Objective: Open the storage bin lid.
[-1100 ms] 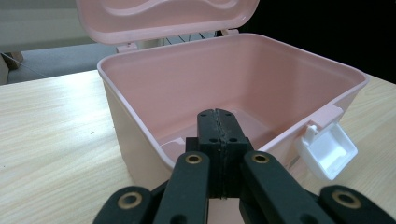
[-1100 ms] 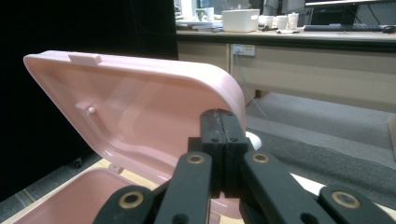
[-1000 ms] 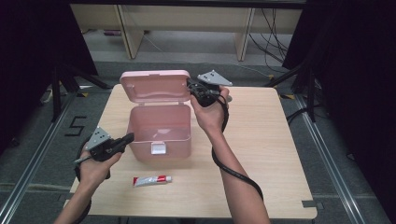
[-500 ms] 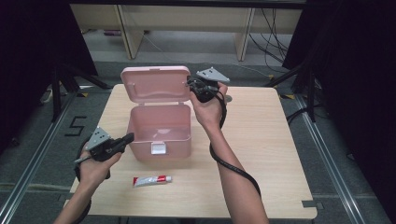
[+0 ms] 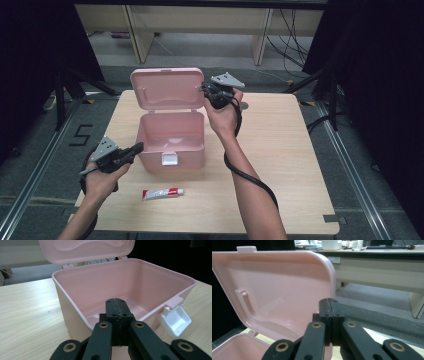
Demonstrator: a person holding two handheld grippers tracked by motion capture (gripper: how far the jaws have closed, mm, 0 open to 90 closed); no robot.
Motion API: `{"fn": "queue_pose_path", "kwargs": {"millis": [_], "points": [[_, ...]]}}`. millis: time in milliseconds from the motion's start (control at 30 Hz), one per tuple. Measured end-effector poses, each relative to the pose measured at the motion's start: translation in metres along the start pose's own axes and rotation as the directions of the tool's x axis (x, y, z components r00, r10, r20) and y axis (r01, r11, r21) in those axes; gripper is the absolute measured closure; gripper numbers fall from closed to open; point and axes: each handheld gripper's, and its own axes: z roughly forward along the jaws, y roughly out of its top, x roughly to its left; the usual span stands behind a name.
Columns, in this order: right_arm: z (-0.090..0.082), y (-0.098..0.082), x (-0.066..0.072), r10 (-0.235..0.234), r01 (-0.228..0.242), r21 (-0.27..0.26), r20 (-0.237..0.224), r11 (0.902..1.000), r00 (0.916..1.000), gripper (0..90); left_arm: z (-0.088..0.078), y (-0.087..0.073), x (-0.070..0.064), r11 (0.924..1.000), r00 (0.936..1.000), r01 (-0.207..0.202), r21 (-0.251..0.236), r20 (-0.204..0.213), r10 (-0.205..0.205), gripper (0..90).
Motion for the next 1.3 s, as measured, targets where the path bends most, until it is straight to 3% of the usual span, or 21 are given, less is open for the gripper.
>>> {"fn": "queue_pose_path", "kwargs": {"millis": [100, 133, 233, 300, 367, 400, 433, 500, 567, 767, 933, 967, 1000, 1067, 1167, 1267, 1300], "points": [[0.003, -0.002, 0.0, 0.02, -0.02, 0.011, -0.002, 0.9997, 0.9998, 90.0, 0.0, 0.0, 0.0, 1.0, 1.0, 0.0, -0.001, 0.0, 0.0, 90.0], [0.005, -0.002, -0.002, -0.004, 0.004, 0.005, -0.001, 1.0, 1.0, 90.0, 0.0, 0.0, 0.0, 1.0, 1.0, 0.001, -0.002, -0.001, -0.001, 90.0], [0.009, -0.005, -0.002, 0.026, -0.026, 0.025, -0.001, 0.9994, 0.9997, 90.0, 0.0, 0.0, 0.0, 1.0, 1.0, 0.002, -0.002, -0.001, -0.002, 90.0], [0.012, -0.007, -0.004, 0.003, -0.003, 0.03, 0.008, 0.9995, 1.0, 90.0, 0.0, -0.001, 0.0, 1.0, 1.0, 0.003, -0.003, -0.001, -0.003, 90.0], [0.016, -0.01, -0.005, 0.028, -0.029, 0.044, 0.012, 0.9986, 0.9995, 90.0, 0.0, -0.001, 0.0, 1.0, 1.0, 0.002, -0.003, -0.001, -0.002, 90.0], [0.018, -0.012, -0.007, 0.019, -0.019, 0.046, 0.011, 0.9988, 0.9998, 90.0, 0.0, -0.001, 0.0, 1.0, 1.0, 0.003, -0.003, 0.0, -0.003, 90.0], [0.02, -0.013, -0.007, 0.044, -0.045, 0.058, 0.015, 0.9973, 0.9989, 90.0, 0.0, -0.001, 0.0, 1.0, 1.0, 0.003, -0.003, 0.001, -0.003, 90.0], [0.023, -0.016, -0.01, 0.02, -0.021, 0.069, 0.018, 0.9974, 0.9996, 90.0, 0.0, 0.0, 0.0, 1.0, 1.0, 0.002, -0.003, 0.002, -0.002, 90.0], [0.026, -0.019, -0.01, 0.042, -0.044, 0.086, 0.024, 0.9954, 0.9988, 90.0, 0.0, 0.0, 0.0, 1.0, 1.0, 0.002, -0.003, 0.001, -0.002, 90.0], [0.032, -0.026, -0.015, 0.038, -0.042, 0.125, 0.031, 0.9913, 0.9988, 90.0, 0.0, -0.001, 0.0, 1.0, 1.0, 0.002, -0.005, 0.0, -0.002, 90.0], [0.028, -0.026, -0.014, 0.054, -0.056, 0.115, 0.025, 0.9917, 0.9983, 90.0, 0.0, -0.001, 0.0, 1.0, 1.0, 0.001, -0.006, 0.0, -0.001, 90.0], [0.026, -0.026, -0.015, 0.031, -0.033, 0.109, 0.022, 0.9935, 0.9993, 90.0, 0.0, -0.001, 0.0, 1.0, 1.0, 0.0, -0.006, 0.0, 0.0, 90.0], [0.024, -0.025, -0.013, 0.047, -0.049, 0.114, 0.023, 0.9923, 0.9986, 90.0, 0.0, -0.001, 0.0, 1.0, 1.0, 0.0, -0.006, 0.0, 0.0, 90.0], [0.02, -0.025, -0.013, 0.034, -0.035, 0.105, 0.017, 0.9939, 0.9993, 90.0, 0.0, -0.001, 0.0, 1.0, 1.0, 0.001, -0.009, -0.001, -0.001, 90.0], [0.011, -0.024, -0.011, 0.036, -0.037, 0.101, 0.009, 0.9942, 0.9993, 90.0, 0.0, -0.002, 0.0, 0.9998, 1.0, 0.002, -0.018, 0.0, -0.002, 90.0], [0.002, -0.027, -0.013, 0.005, -0.005, 0.087, 0.001, 0.9962, 1.0, 90.0, 0.0, -0.003, 0.0, 0.9998, 1.0, -0.005, -0.02, 0.001, 0.005, 90.0], [-0.002, -0.029, -0.013, 0.024, -0.024, 0.09, -0.002, 0.9957, 0.9997, 90.0, 0.0, -0.003, 0.0, 0.9997, 1.0, -0.004, -0.022, 0.002, 0.004, 90.0]]}}
